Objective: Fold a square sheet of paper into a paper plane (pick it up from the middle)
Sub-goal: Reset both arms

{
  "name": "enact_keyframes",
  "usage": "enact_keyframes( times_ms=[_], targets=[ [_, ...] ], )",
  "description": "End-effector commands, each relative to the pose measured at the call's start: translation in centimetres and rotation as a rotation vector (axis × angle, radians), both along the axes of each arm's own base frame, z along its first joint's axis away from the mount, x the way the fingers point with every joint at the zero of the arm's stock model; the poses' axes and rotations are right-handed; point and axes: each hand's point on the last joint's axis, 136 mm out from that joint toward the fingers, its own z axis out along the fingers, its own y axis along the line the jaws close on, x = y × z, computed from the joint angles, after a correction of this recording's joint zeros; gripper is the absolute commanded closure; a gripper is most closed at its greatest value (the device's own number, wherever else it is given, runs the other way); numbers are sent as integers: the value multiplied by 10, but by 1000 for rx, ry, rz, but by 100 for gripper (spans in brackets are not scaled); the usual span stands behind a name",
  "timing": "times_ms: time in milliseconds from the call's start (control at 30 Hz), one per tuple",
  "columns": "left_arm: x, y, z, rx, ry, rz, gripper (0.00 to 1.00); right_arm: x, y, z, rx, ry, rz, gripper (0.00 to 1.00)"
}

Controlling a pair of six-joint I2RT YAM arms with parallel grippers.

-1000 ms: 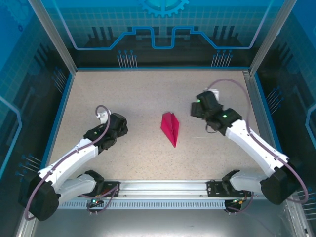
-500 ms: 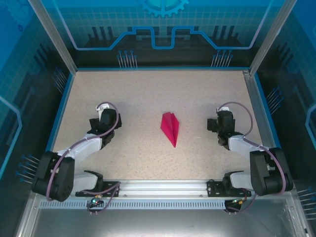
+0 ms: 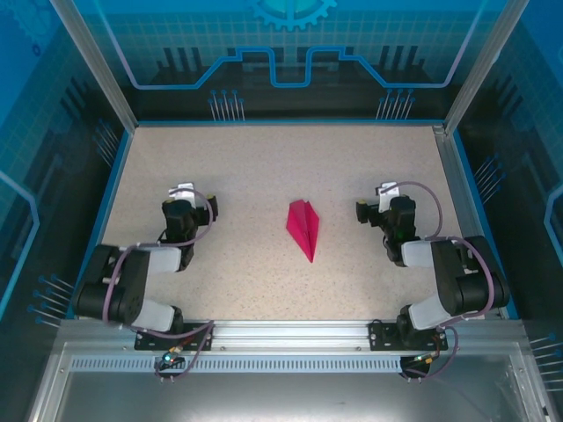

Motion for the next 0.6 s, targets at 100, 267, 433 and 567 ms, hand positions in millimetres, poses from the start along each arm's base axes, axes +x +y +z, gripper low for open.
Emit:
enact_keyframes(
  times_ms=[100, 267, 433, 567],
  targets=[
    [15, 1, 10, -65, -43, -51, 2, 9, -4, 13, 11, -42, -15, 1],
    [15, 0, 10, -59, -42, -50, 1, 9, -4, 14, 12, -45, -16, 1],
    [16, -1, 11, -61, -41, -55, 2, 9, -4, 13, 14, -40, -13, 1],
    [16, -1, 11, -61, -41, -56, 2, 9, -4, 14, 13, -42, -8, 1]
  ],
)
